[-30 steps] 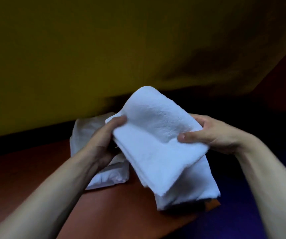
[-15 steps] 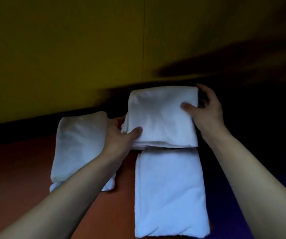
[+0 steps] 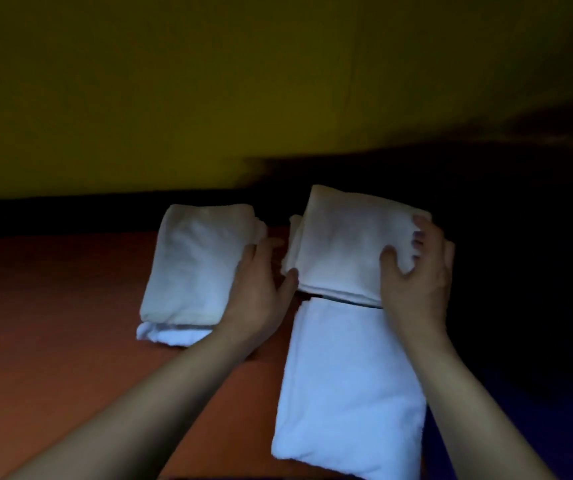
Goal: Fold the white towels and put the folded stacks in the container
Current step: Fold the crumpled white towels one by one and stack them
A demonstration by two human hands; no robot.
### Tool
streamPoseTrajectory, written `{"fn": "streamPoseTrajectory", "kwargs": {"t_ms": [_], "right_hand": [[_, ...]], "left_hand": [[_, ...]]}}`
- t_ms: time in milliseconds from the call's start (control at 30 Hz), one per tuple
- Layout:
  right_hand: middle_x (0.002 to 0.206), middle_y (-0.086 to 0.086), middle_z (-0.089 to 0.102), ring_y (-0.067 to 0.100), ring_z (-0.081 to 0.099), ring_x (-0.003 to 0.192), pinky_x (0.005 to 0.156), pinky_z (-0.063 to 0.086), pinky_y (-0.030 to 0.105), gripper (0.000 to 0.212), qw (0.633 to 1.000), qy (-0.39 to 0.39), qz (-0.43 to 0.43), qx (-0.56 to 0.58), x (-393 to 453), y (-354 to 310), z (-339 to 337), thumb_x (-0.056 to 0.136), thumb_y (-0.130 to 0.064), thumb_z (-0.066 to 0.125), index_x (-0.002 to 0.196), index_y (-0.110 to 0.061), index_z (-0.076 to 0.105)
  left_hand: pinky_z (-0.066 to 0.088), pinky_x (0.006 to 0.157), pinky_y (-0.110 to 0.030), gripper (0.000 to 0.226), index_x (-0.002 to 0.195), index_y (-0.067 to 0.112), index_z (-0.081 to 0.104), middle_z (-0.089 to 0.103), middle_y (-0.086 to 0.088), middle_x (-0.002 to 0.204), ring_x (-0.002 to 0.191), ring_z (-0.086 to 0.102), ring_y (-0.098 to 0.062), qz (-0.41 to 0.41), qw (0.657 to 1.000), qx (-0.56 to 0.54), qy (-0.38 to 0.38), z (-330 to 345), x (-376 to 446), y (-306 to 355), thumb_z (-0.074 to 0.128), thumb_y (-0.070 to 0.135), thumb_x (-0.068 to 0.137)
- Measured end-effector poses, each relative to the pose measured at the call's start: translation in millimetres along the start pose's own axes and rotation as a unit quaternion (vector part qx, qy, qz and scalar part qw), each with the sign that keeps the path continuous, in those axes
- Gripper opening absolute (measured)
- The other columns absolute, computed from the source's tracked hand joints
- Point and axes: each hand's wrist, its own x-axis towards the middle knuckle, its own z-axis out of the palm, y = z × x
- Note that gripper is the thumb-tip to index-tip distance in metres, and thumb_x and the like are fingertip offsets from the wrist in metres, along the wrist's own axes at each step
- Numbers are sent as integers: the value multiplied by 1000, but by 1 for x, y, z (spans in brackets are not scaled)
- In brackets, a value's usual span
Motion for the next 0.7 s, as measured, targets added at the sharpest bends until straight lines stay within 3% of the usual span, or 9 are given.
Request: {"fn": "streamPoseTrajectory", "kwargs": {"t_ms": [67, 233, 367, 467, 567, 633, 700], "right_hand": [[126, 1, 49, 18, 55, 115, 100, 49, 43, 49, 999, -41, -24, 19, -23, -23, 18, 89, -11, 63, 136, -21, 52], [125, -10, 51, 12, 57, 116, 98, 51, 39, 46, 981, -181, -24, 63, -77, -60, 74, 87, -22, 58, 132, -30, 55], [140, -10, 45, 10, 44, 132, 110, 41, 32, 52, 967, -253, -36, 9, -94, -58, 124, 91, -31, 58, 142, -34, 48], [156, -8, 27, 13, 30, 144, 115, 37, 41, 62, 955, -295, 8, -24, -99, -55, 152, 93, -48, 56, 148, -52, 28], [160, 0, 17, 22, 26, 146, 113, 39, 42, 77, 947, -312, 66, -26, -104, -58, 163, 86, -63, 59, 145, -67, 9], [162, 3, 13, 25, 24, 147, 113, 38, 42, 85, 943, -320, 87, -15, -105, -60, 165, 82, -66, 63, 143, -71, 4], [162, 3, 11, 25, 21, 148, 113, 35, 40, 88, 938, -330, 107, 5, -105, -60, 167, 80, -66, 66, 141, -72, 3]], "left_hand": [[42, 90, -29, 44, 134, 19, 51, 55, -2, 124, 106, 55, -20, 51, 997, 56, 29, -23, -13, -11, 59, 30, 92], [39, 90, -34, 52, 139, 20, 51, 57, -2, 134, 112, 56, -26, 23, 983, 173, 51, -79, -20, -71, 50, 35, 89], [39, 105, -49, 66, 151, 30, 38, 32, 0, 161, 136, 44, -31, 37, 967, 251, -19, -96, 1, -124, 45, 52, 90], [37, 109, -47, 66, 151, 46, 32, 26, -7, 162, 140, 37, -29, 10, 988, 149, -35, -94, 12, -147, 47, 64, 89], [38, 113, -45, 67, 150, 57, 23, 33, 1, 157, 140, 39, -17, -35, 995, -6, -89, -93, 15, -158, 50, 66, 90], [42, 112, -44, 67, 150, 58, 20, 36, 6, 157, 139, 41, -11, -36, 992, -41, -118, -96, 19, -162, 51, 64, 91], [43, 111, -43, 69, 148, 63, 17, 34, 4, 158, 139, 40, -15, -47, 988, -36, -140, -101, 21, -163, 51, 68, 88]]}}
